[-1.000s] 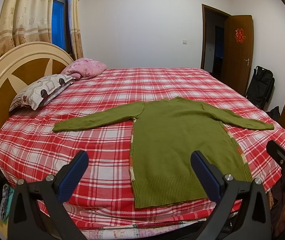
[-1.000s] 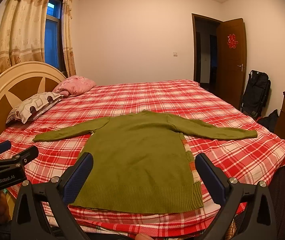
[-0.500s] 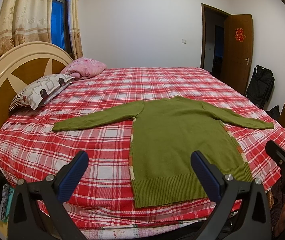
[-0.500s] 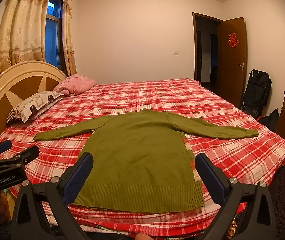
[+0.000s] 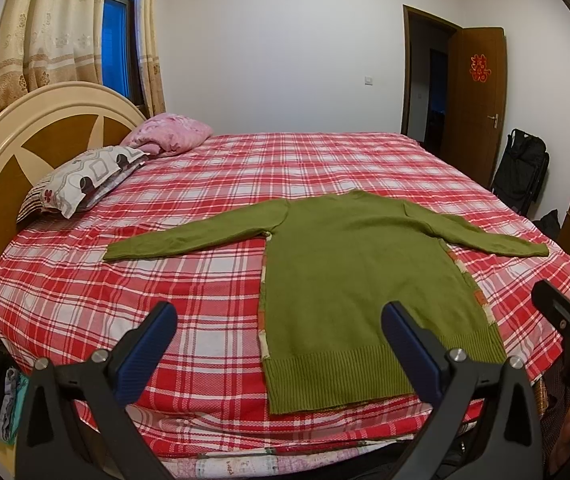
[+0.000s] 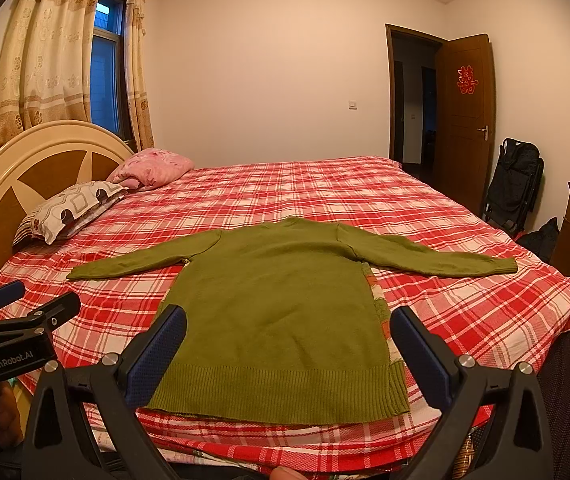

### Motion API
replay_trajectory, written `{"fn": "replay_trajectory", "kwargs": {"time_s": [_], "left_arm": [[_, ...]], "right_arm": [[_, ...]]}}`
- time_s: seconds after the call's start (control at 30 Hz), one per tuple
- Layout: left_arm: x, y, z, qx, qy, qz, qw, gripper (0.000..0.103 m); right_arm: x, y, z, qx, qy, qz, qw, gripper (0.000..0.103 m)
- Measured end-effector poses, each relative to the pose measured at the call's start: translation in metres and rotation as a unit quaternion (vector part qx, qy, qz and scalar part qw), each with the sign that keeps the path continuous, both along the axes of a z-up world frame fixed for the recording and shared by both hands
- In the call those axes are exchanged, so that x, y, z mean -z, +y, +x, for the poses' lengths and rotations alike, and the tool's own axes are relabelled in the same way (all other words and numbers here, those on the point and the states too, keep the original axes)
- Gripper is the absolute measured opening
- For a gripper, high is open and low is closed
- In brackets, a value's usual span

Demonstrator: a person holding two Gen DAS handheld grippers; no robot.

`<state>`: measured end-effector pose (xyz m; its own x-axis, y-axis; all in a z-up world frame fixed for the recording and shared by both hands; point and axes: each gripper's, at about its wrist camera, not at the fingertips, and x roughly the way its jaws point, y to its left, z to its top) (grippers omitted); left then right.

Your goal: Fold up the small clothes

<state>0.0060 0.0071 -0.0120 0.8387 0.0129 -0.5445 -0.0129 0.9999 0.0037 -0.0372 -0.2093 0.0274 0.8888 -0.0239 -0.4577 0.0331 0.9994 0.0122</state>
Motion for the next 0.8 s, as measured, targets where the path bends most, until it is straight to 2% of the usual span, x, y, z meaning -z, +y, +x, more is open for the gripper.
{"fn": "replay_trajectory", "kwargs": {"time_s": [0.8], "left_arm": [[0.0056,0.0022,0.0054,0.0,0.01,-0.003,0.9999,0.103]], "right_arm": [[0.0052,0.0013,0.002,-0.003,0.009,0.003,1.0,0.102]]}}
